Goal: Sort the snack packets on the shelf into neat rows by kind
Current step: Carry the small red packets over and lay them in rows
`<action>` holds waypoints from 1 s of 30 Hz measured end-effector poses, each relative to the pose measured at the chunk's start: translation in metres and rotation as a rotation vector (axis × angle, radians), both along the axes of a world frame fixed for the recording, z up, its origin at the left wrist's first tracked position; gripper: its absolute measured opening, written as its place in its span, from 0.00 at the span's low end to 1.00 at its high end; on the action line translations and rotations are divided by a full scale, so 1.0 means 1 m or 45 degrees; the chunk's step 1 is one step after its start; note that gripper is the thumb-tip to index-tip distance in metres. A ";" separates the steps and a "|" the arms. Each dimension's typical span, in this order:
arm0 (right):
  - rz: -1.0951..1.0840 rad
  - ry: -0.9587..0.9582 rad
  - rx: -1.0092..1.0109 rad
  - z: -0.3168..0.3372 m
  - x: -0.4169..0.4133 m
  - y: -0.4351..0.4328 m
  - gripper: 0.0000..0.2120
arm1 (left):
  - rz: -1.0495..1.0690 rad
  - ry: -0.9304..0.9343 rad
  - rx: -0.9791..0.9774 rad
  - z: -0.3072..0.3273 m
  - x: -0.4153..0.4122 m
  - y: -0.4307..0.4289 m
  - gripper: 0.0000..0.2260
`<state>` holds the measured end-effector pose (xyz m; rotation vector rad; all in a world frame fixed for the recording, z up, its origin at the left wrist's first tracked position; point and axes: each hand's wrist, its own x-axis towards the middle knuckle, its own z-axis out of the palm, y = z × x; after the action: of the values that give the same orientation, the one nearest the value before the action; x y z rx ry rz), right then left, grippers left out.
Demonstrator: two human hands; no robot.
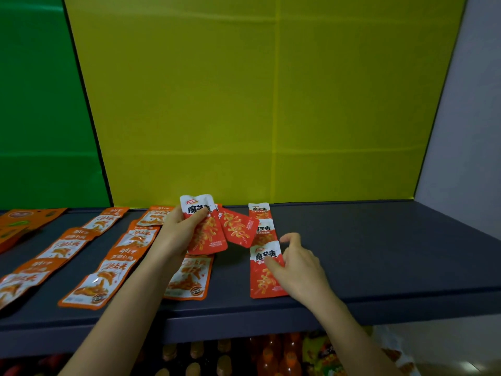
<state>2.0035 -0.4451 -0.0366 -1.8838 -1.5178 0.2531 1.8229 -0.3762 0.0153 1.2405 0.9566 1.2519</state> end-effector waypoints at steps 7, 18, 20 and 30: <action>-0.095 -0.234 -0.012 0.008 -0.001 -0.011 0.22 | -0.040 0.010 -0.019 0.002 -0.001 -0.003 0.02; 0.249 0.198 0.144 0.059 0.020 0.011 0.19 | -0.306 -0.036 -0.029 0.006 0.023 0.004 0.08; 0.323 0.292 0.091 0.068 0.026 0.013 0.18 | -0.353 0.009 -0.021 0.006 0.033 0.004 0.11; 0.536 0.570 -0.087 0.070 0.084 0.024 0.04 | -0.247 0.106 0.105 0.016 0.073 0.003 0.04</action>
<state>2.0875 -0.4212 0.0330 -1.4091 -1.5783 0.8658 1.8959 -0.3728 0.0313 1.4240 0.8289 1.1033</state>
